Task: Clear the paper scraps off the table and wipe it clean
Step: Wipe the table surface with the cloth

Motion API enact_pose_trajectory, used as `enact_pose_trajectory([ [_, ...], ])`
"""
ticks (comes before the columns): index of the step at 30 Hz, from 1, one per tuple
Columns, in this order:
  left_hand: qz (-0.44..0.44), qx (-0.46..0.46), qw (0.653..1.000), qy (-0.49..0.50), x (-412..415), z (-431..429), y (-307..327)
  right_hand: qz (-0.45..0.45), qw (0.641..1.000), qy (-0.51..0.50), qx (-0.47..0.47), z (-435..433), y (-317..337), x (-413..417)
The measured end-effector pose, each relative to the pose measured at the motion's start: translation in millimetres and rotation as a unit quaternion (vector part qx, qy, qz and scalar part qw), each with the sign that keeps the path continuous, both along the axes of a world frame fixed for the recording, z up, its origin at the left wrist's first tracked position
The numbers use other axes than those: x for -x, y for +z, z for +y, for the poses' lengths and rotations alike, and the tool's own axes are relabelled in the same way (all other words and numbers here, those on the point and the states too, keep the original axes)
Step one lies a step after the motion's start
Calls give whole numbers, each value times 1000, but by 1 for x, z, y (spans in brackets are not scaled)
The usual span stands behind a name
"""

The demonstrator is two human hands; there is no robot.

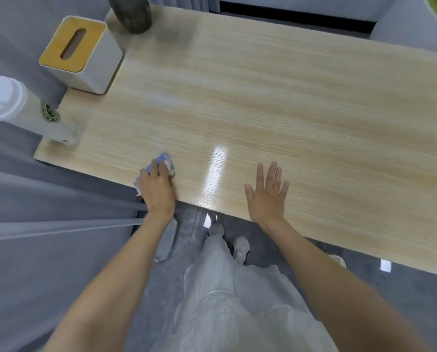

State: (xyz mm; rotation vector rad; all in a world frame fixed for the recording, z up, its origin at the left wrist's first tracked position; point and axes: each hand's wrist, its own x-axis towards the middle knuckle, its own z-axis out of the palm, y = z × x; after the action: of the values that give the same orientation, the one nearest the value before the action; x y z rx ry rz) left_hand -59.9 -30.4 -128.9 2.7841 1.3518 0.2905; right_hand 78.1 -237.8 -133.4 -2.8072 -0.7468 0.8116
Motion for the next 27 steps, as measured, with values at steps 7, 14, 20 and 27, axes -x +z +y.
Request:
enact_pose_trajectory([
  [7,31,-86,930,-356,2,-65,-27,0,1000,3,-1,0,-1,0],
  [14,-58,92,994,1,0,-45,-17,-5,1000,8,-10,-3,-3,1],
  [20,-30,53,905,-422,3,-103,-31,-9,1000,5,-9,-3,-5,-1],
  [27,-181,174,968,29,4,-63,-18,-23,1000,1,-12,-2,-7,1],
])
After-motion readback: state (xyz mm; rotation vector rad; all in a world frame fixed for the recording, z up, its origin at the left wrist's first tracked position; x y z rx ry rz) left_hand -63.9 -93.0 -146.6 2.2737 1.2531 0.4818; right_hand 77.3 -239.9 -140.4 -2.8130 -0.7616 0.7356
